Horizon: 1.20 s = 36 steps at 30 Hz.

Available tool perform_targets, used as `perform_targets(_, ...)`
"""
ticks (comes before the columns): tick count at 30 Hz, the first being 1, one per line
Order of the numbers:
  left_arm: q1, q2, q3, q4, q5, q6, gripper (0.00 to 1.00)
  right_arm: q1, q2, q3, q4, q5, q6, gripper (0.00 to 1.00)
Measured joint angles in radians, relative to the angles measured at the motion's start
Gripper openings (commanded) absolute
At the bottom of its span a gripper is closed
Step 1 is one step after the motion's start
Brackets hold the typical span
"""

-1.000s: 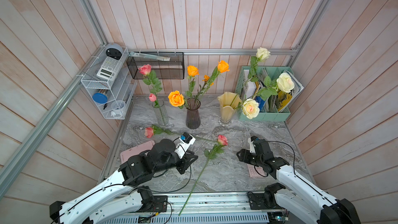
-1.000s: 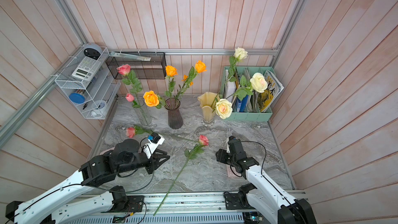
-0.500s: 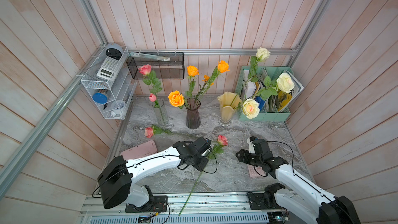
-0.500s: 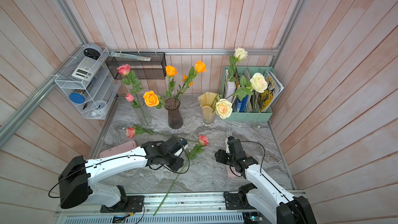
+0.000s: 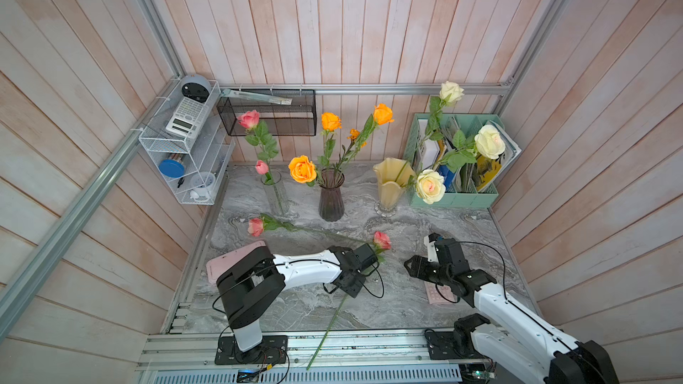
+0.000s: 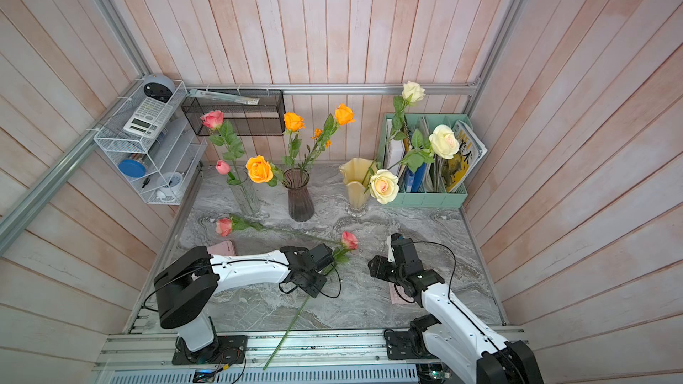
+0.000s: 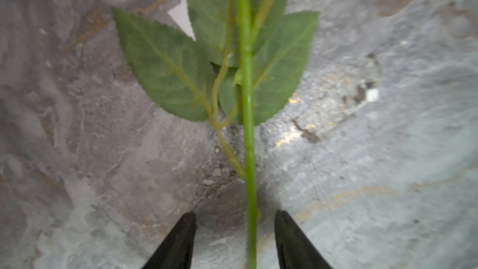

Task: Arrange the flowers in different vases according to their colors
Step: Pick up the flower at the center of the board.

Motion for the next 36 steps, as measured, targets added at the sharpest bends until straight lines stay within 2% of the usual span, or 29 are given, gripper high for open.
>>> perform_targets(4,-0.002,0.044,0.049,-0.011,-0.021,-0.002,0.20,0.000,-0.001,0.000,0.000,0.000,0.000,0.60)
perform_targets(8,-0.006,0.066,0.080,-0.018,-0.026,0.021,0.12,0.000,-0.006,0.000,0.000,0.000,0.000,0.60)
perform_targets(17,-0.005,0.073,0.159,-0.071,-0.066,0.105,0.05,0.000,-0.014,0.000,0.000,0.001,0.000,0.60)
perform_targets(21,-0.005,0.031,0.185,-0.106,-0.082,0.146,0.03,0.000,-0.014,0.000,0.000,0.001,0.000,0.60)
perform_targets(29,-0.005,-0.212,0.227,-0.164,-0.072,0.196,0.03,0.000,-0.014,0.000,0.000,0.001,0.000,0.60)
perform_targets(36,-0.005,-0.438,0.180,-0.183,0.009,0.234,0.03,0.000,-0.014,0.000,0.000,0.002,0.000,0.60)
